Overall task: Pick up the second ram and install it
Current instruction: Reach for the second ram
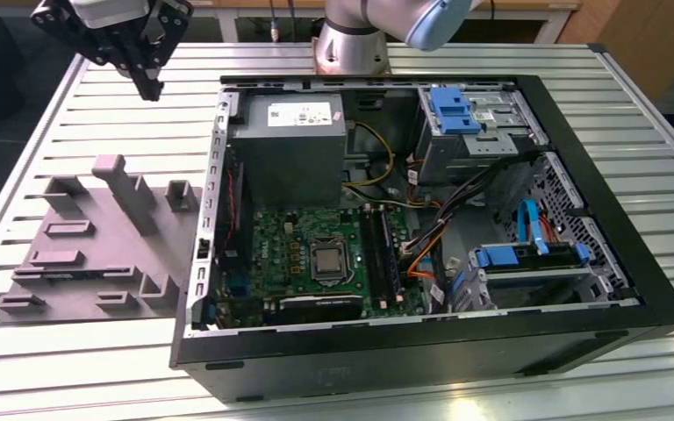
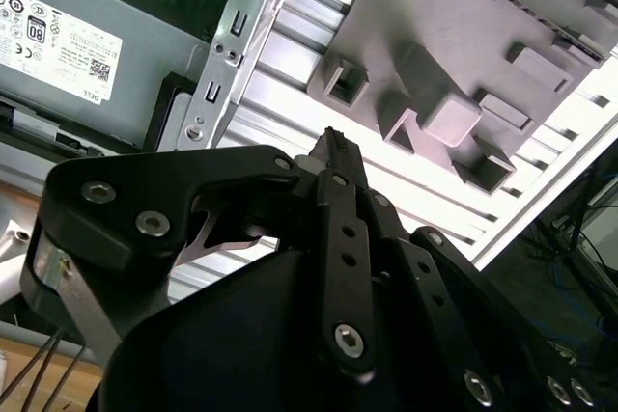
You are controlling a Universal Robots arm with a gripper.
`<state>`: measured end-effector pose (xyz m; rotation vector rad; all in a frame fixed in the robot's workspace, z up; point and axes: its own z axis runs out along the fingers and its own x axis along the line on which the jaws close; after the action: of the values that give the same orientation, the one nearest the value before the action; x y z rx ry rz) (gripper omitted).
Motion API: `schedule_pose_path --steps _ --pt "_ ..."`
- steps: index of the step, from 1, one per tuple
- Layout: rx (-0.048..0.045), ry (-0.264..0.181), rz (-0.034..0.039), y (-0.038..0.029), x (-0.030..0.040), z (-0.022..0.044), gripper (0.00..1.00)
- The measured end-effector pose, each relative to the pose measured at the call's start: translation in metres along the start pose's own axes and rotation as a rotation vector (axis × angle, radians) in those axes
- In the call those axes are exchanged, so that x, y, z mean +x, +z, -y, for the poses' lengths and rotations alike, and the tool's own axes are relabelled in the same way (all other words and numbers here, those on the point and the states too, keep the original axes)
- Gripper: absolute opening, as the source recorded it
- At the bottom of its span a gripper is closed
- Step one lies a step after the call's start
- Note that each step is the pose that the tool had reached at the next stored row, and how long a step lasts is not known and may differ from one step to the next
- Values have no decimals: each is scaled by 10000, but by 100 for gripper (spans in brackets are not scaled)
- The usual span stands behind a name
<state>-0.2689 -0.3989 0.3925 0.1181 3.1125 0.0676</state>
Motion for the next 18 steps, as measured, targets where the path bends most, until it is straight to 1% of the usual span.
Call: schedule_pose_path --steps 8,18 --pt "-1 -1 1 2 42 3 11" --pt "-1 -1 0 5 112 9 11"
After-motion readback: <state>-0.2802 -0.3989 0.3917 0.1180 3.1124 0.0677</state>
